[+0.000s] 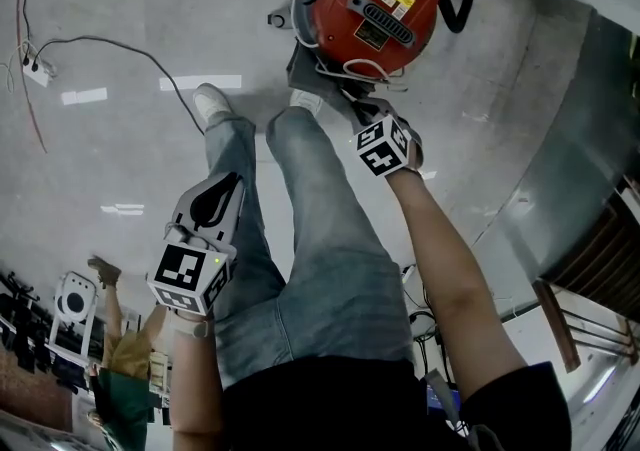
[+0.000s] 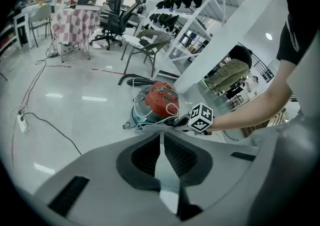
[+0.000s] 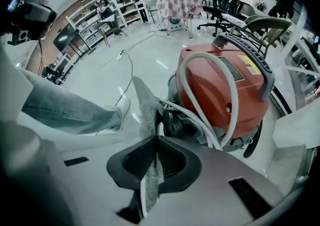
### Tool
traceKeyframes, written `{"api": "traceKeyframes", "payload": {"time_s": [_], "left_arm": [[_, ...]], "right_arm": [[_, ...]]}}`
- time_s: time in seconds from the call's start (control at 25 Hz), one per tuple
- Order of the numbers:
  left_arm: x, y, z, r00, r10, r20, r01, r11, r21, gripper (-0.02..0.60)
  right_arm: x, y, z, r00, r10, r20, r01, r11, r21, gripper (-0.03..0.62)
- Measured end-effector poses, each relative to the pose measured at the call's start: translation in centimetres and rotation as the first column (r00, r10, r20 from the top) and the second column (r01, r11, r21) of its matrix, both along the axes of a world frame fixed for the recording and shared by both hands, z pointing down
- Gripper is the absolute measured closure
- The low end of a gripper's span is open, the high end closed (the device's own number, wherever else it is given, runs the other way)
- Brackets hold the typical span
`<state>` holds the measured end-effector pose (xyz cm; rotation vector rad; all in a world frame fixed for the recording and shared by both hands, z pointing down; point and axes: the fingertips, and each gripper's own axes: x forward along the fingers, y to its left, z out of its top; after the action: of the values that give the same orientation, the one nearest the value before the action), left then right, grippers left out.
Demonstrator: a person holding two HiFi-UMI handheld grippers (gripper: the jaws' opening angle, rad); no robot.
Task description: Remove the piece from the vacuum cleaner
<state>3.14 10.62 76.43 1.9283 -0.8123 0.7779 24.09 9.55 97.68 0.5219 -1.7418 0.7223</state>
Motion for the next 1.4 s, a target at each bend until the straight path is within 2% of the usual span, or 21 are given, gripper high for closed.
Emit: {"api": "traceKeyframes", "payload": {"time_s": [0.24, 0.4, 0.8, 1.16, 1.4], "left_arm": [[-0.4, 1.0, 0.1, 1.000, 0.021, -0.008, -0.021, 1.000, -0.009, 0.558], [-1.0, 1.7, 0.4, 1.000, 0.023, -0.010, -0.023, 1.000, -0.013, 0.558], [-2.8, 3.4, 0.8, 1.000, 0.015, -0.006, -0.016, 1.000, -0.022, 0.558], [-3.7, 4.6, 0.8, 1.000, 0.013, -0.013, -0.013, 1.000, -0.018, 0.558], [-4.8, 5.3, 1.0, 1.000, 0.000, -0.009, 0.000, 1.000, -0.023, 0.558]], "right_arm": [[-0.1, 0.5, 0.1, 1.000, 0.010, -0.006, -0.010, 1.000, -0.005, 0.549], [-0.7, 1.4, 0.3, 0.999, -0.038, -0.020, 0.038, 0.999, 0.001, 0.549], [-1.1, 2.1, 0.5, 0.999, -0.042, -0.034, 0.042, 0.999, 0.000, 0.549], [-1.8, 2.8, 0.7, 0.994, -0.103, -0.029, 0.103, 0.994, -0.027, 0.550], [-2.2, 3.0, 0.8, 0.980, -0.194, -0.032, 0.192, 0.980, -0.055, 0.551]]}}
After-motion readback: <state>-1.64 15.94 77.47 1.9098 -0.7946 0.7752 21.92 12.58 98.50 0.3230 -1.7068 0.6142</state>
